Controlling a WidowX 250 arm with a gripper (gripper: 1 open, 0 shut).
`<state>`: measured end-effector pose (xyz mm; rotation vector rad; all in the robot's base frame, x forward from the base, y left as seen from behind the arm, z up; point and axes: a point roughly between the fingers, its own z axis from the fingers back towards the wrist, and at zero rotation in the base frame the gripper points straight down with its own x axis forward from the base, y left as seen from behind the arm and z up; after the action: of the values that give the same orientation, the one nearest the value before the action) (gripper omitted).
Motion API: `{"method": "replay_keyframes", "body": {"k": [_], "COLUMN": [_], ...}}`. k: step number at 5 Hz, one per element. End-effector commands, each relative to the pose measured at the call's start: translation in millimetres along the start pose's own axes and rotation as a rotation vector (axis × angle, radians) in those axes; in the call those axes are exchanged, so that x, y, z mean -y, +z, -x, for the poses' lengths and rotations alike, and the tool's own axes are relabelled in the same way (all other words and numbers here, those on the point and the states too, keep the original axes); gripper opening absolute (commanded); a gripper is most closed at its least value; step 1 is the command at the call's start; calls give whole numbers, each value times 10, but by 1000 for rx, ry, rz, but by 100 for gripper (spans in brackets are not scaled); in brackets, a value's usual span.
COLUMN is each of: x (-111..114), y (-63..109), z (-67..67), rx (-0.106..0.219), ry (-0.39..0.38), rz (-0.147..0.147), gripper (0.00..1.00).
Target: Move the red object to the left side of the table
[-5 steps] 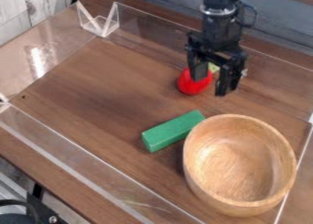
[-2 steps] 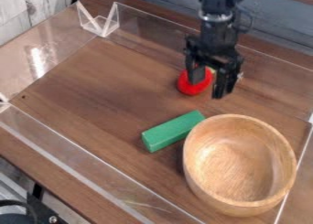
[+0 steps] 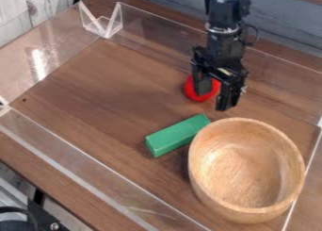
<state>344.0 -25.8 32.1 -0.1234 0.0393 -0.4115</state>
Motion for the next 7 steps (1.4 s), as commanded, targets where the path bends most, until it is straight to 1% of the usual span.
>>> {"method": "replay_keyframes", "body": {"k": [1, 2, 3, 4, 5, 6, 7], "x": [-25, -1, 59, 159, 103, 9, -78], "y": [63, 16, 31, 24, 157, 391, 712], "z": [-98, -5, 76, 61, 134, 239, 305], "rx": [38, 51, 70, 60, 60, 62, 101], "ry": [-69, -73, -69, -120, -52, 43, 113], "rz": [-25, -25, -5, -7, -24, -53, -106], "gripper": [0, 0, 100, 0, 0, 0, 0]}}
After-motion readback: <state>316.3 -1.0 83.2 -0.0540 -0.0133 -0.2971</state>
